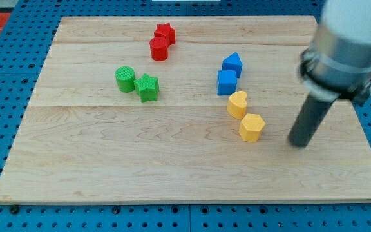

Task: Slightly move the blue triangle above the blue cube

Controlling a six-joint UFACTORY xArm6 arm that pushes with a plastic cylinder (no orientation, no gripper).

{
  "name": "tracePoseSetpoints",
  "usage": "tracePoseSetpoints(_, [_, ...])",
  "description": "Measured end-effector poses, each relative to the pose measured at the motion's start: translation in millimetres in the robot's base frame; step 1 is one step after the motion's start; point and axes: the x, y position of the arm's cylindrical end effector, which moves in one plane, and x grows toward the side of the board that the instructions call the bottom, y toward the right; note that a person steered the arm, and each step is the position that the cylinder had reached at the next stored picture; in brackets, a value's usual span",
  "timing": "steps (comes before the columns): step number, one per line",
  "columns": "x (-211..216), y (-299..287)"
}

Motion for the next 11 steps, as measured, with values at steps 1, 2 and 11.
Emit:
tracePoseSetpoints(1, [-94,3])
tracePoseSetpoints(2, [-146,-18])
tracePoseSetpoints(11, [-146,-166])
